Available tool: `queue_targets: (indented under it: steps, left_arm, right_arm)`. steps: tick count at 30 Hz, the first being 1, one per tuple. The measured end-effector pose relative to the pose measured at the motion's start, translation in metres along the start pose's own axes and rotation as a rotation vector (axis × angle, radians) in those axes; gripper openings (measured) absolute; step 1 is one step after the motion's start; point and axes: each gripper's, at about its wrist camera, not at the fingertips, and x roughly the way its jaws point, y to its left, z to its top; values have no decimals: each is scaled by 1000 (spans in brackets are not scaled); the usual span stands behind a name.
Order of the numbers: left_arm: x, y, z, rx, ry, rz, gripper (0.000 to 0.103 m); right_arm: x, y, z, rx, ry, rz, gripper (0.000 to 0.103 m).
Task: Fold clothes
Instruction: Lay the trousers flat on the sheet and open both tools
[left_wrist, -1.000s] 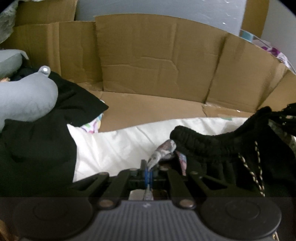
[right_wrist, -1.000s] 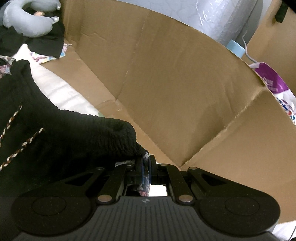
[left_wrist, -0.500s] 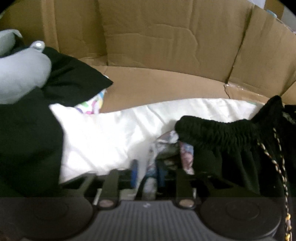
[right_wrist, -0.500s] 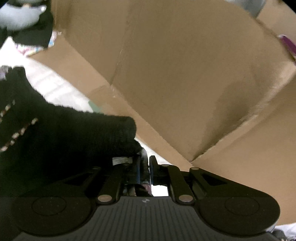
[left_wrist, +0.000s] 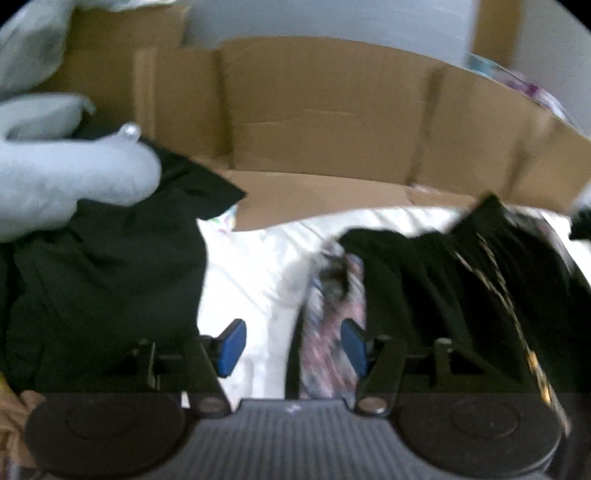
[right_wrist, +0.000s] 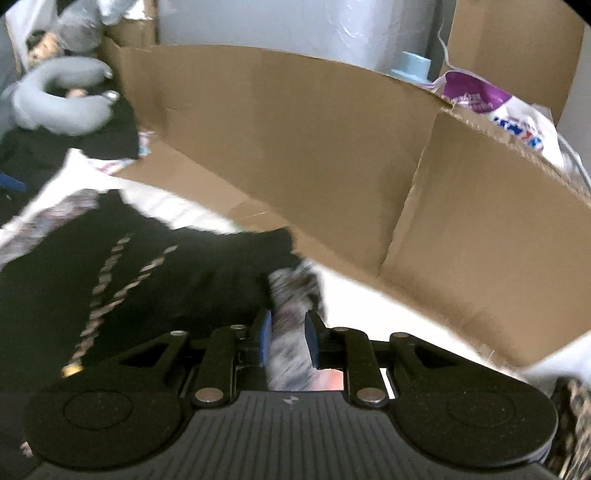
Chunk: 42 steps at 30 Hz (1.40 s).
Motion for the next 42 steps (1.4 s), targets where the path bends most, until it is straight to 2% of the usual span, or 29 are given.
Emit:
queue_targets:
  steps: [3,6,10,16,21,26,30,31,37,42]
  left_arm:
    - [-14,-8,-19,69,24,-64,58]
    - [-20,-17,-40,128,82,-88,45]
    - [-29,-19,-72,122,139,-94,41]
    - [-40,-22,-116,111,228,-56,40]
    - [-50,-17,-147,74,298,33,40]
    - [-81,-17,-139,-43,246,46,43]
    - [-108,-32,-127,-97,202,29,52]
    - [-114,-37,-124,-102,194,24,55]
    - [-150,-68,-116,-143,154,12,59]
    - [-167,-89,-111,-167,155,21,60]
  right_arm:
    - [-20,20,-17,-3,13,81,27]
    - [-36,43,-33,-52,30,140,27]
    - [-51,73,-52,-141,63,190,27]
    - [-72,90,-87,-215,139,185,28]
    - [-93,73,-107,-156,182,128,32]
    - [-127,48,-114,2,151,94,33]
    - [-150,39,-130,74,138,71,35]
    - [-153,39,-136,93,141,71,39]
    - [-161,37,-180,247,144,115,41]
    - [-164,45,-211,333,131,148,41]
